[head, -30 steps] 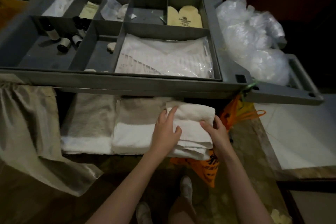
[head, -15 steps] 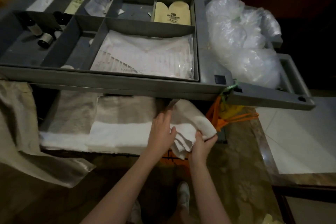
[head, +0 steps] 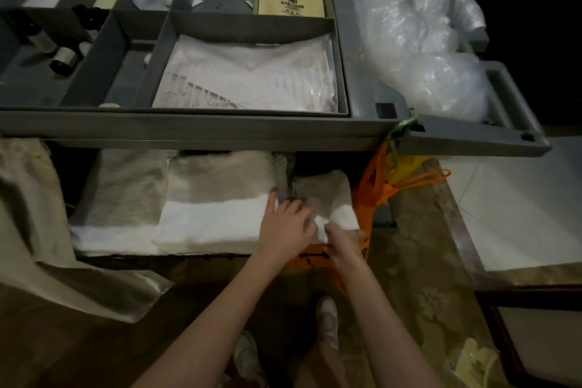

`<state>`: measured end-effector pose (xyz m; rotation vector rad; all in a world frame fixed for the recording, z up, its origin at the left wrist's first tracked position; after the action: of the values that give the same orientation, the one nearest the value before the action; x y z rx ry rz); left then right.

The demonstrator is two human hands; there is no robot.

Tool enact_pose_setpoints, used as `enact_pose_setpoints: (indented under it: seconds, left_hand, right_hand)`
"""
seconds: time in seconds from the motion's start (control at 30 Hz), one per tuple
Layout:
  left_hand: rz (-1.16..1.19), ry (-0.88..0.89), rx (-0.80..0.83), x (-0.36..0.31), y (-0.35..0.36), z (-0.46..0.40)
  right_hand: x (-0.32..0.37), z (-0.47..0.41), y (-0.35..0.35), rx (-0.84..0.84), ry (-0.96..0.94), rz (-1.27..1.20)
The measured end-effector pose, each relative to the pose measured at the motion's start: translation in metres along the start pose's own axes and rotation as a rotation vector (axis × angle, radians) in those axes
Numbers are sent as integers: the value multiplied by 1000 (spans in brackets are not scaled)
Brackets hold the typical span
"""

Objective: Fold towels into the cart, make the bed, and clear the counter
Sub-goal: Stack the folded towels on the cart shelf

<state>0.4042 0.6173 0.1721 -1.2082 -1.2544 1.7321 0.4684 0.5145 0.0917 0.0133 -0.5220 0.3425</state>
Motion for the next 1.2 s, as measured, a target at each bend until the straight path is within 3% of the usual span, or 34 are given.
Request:
enact_pose_setpoints:
  seconds: [0.23, 0.33, 0.43, 0.73, 0.8, 0.93, 1.07, 1.2]
  left_hand:
    - [-206, 62, 136, 0, 8, 2]
    - [-228, 64, 129, 0, 11, 2]
    - [-293, 86, 128, -1, 13, 4]
    - [-428, 112, 167, 1, 21, 6]
    - [-354, 95, 125, 2, 20, 5]
    - [-327, 93, 13, 9, 25, 14]
    - [-280, 100, 41, 11, 27, 16]
    - [-159, 106, -215, 16, 6, 30]
  right_hand:
    - [10, 9, -20, -70, -139, 94]
    - [26, 24, -40, -252, -426, 301]
    - [28, 24, -24, -191, -711, 641]
    - [12, 4, -16, -168, -742, 899]
    - [17, 7, -17, -180, -757, 938]
    - [18, 25, -15, -361, -951, 1166]
    - [6, 21, -6, -248, -966, 1350]
    - [9, 34, -10, -324, -1021, 1281]
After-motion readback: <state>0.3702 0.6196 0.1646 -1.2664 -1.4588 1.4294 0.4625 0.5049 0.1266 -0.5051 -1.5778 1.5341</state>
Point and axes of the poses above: each hand's wrist, its own z-axis away from the middle knuckle, its own y-axis out of the palm, x = y × z, the point moved 5 cm from there along -z, towards the middle knuckle, and after that the axes turned 8 degrees about y, right-handed, at the moved point
